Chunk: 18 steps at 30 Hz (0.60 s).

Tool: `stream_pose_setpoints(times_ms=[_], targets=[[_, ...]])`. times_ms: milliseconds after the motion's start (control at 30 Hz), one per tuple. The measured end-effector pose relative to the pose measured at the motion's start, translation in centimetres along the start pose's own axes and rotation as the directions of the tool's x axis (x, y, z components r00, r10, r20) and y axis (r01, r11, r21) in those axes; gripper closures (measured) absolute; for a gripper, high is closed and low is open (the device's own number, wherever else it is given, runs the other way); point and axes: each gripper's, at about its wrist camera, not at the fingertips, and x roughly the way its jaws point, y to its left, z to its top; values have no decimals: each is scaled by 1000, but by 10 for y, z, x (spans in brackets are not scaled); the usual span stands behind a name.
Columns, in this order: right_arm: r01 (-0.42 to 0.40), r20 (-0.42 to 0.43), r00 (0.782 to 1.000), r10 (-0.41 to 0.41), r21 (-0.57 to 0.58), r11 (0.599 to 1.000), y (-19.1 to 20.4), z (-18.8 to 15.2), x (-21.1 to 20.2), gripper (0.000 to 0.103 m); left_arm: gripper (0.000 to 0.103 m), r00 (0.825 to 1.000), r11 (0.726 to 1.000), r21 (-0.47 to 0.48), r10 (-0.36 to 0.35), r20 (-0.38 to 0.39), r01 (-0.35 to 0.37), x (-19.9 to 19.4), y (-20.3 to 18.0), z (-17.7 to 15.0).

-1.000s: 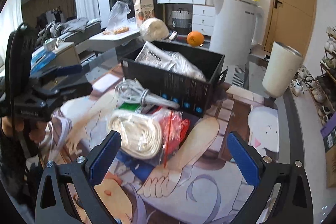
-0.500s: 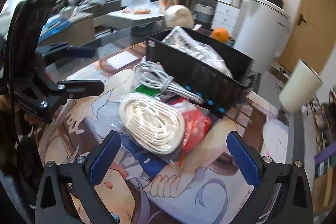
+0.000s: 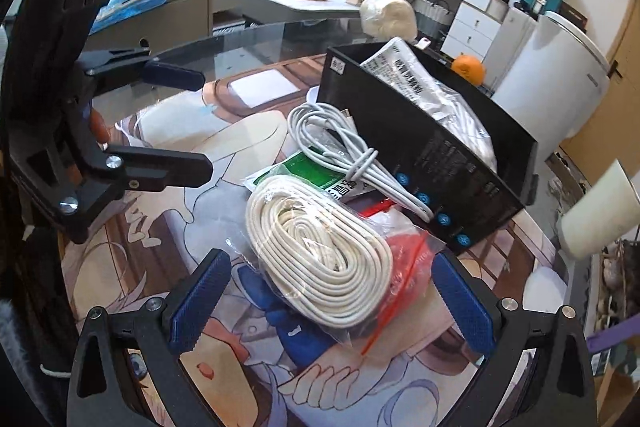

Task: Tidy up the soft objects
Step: 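Move the right gripper to the second bag of coiled white rope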

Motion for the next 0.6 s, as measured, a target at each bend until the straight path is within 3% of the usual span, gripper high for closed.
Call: stream_pose_setpoints(times_ms=[233,600], targets=[[-19,-49,999,13,-113,993,3,9,7,1,0,1000,1000,-13,-9,2,9,0,3,0],[-80,-107,992,61,-184,980,8,13,30,1,0,1000,1000,-18,-24,-1,24,0,4,-1]])
